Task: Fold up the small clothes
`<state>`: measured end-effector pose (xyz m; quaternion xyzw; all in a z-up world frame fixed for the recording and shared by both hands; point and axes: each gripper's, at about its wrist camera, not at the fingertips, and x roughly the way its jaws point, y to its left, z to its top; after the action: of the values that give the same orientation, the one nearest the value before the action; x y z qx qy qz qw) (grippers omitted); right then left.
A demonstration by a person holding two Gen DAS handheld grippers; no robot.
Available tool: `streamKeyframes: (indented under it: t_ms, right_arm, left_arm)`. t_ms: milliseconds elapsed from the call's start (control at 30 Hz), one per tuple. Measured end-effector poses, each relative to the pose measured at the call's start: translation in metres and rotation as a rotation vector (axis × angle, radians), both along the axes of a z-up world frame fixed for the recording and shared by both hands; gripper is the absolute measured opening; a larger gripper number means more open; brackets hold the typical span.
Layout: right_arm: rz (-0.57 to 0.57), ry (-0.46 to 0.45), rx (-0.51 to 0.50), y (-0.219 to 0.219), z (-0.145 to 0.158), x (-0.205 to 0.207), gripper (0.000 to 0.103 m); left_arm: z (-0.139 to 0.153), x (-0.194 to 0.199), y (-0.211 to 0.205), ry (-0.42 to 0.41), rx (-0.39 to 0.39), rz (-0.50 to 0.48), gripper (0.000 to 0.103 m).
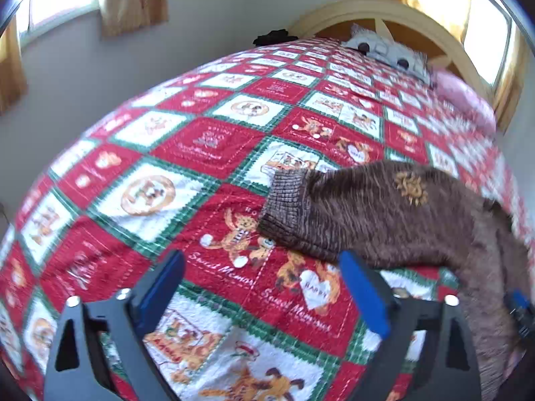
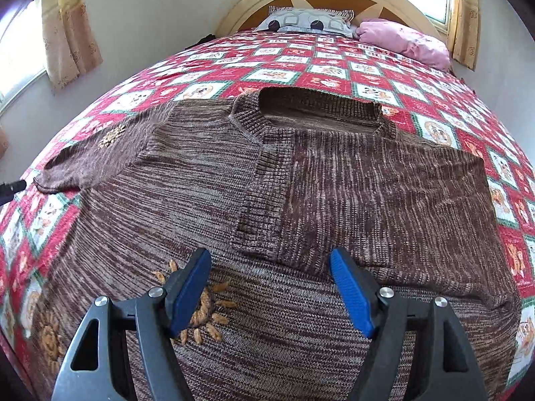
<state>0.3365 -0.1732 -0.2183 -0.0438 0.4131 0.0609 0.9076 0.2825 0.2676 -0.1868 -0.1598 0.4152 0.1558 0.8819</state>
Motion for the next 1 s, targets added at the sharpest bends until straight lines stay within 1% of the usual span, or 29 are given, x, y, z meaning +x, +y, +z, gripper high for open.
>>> streamKeyframes:
  t_ms: [33,100,167,233,300,333,367,400,433,467,533,600,667,833,933,1000]
  right_arm:
    - [0.000,-0.007,-0.018,0.002,-0.001,-0.001,0.074]
    - [0.001,-0.016,-0.045,0.006,-0.003,-0.002,0.074]
    - [0.001,-0.022,-0.052,0.006,-0.003,-0.002,0.074]
    - [0.002,-0.025,-0.033,0.004,-0.003,-0.001,0.075]
    - [0.002,-0.027,-0.022,0.002,-0.003,-0.001,0.075]
    - [0.002,-0.029,-0.023,0.002,-0.003,-0.001,0.075]
    - [0.002,-0.030,-0.026,0.003,-0.003,-0.001,0.075]
    - [0.002,-0.031,-0.029,0.004,-0.003,-0.002,0.075]
    - [0.002,-0.033,-0.032,0.004,-0.003,-0.001,0.075]
    - [0.002,-0.034,-0.033,0.004,-0.003,-0.003,0.075]
    - [0.002,-0.036,-0.031,0.004,-0.003,-0.003,0.075]
    - [0.002,-0.036,-0.030,0.004,-0.003,-0.003,0.075]
    - [0.002,-0.037,-0.031,0.004,-0.003,-0.003,0.075]
    - [0.003,-0.037,-0.030,0.003,-0.003,-0.004,0.075]
    - [0.001,-0.039,-0.028,0.003,-0.003,-0.004,0.075]
    - [0.000,-0.040,-0.027,0.003,-0.002,-0.004,0.075]
  left_arm:
    - [-0.003,0.002,-0.001,-0.005,-0.027,-0.002,0.085]
    - [-0.008,0.008,-0.001,-0.001,-0.058,-0.013,0.069]
    - [-0.016,0.020,-0.004,0.013,-0.088,-0.021,0.060]
    - [-0.015,0.025,-0.007,-0.004,-0.084,-0.011,0.059]
    - [-0.015,0.031,-0.007,-0.006,-0.089,-0.007,0.050]
    - [-0.015,0.033,-0.006,-0.007,-0.096,0.002,0.047]
    - [-0.014,0.034,-0.005,-0.012,-0.105,0.005,0.041]
    - [-0.015,0.037,-0.004,-0.016,-0.120,0.004,0.030]
    - [-0.015,0.037,-0.002,-0.017,-0.120,0.008,0.024]
    - [-0.015,0.037,-0.001,-0.020,-0.122,0.019,0.012]
    - [-0.015,0.038,0.003,-0.033,-0.157,0.015,0.011]
    - [-0.012,0.035,0.006,-0.062,-0.187,0.012,0.010]
    - [-0.004,0.033,0.006,-0.101,-0.187,0.008,0.010]
    - [0.013,0.038,-0.002,-0.152,-0.201,-0.018,0.009]
    - [0.029,0.050,-0.018,-0.187,-0.214,-0.066,0.009]
    - [0.041,0.058,-0.035,-0.208,-0.205,-0.108,0.009]
